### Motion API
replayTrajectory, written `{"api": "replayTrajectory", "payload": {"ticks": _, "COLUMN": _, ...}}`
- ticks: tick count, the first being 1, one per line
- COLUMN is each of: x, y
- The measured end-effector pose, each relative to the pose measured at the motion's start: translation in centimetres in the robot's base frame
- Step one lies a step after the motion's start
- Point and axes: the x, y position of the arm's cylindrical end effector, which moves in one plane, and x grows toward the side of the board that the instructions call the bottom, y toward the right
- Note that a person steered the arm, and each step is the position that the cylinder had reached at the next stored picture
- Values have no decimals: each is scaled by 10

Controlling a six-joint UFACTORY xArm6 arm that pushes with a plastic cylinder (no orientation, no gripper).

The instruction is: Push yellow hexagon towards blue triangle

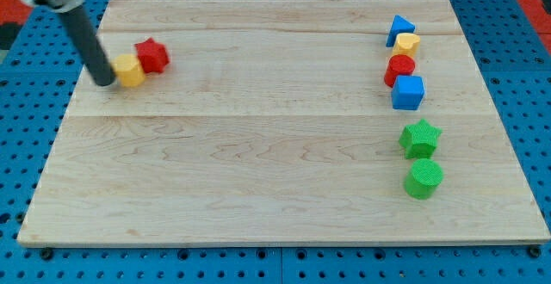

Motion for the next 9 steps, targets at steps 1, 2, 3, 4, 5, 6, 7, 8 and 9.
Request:
{"api": "replayTrajectory", "payload": {"ticks": 1, "x": -54, "y": 73}}
{"api": "replayTrajectory", "payload": {"ticks": 2, "x": -106, "y": 139}}
{"api": "replayTrajectory", "payload": {"ticks": 3, "x": -90, "y": 165}}
{"api": "replayTrajectory", "payload": {"ticks": 4, "x": -84, "y": 97}}
{"api": "replayTrajectory", "payload": {"ticks": 5, "x": -49, "y": 100}}
{"api": "replayTrajectory", "payload": {"ticks": 6, "x": -45, "y": 217}}
{"api": "replayTrajectory", "payload": {"ticks": 7, "x": -61, "y": 310}}
{"api": "replayTrajectory", "payload": {"ticks": 8, "x": -82, "y": 325}}
{"api": "replayTrajectory", "payload": {"ticks": 9, "x": -82, "y": 333}}
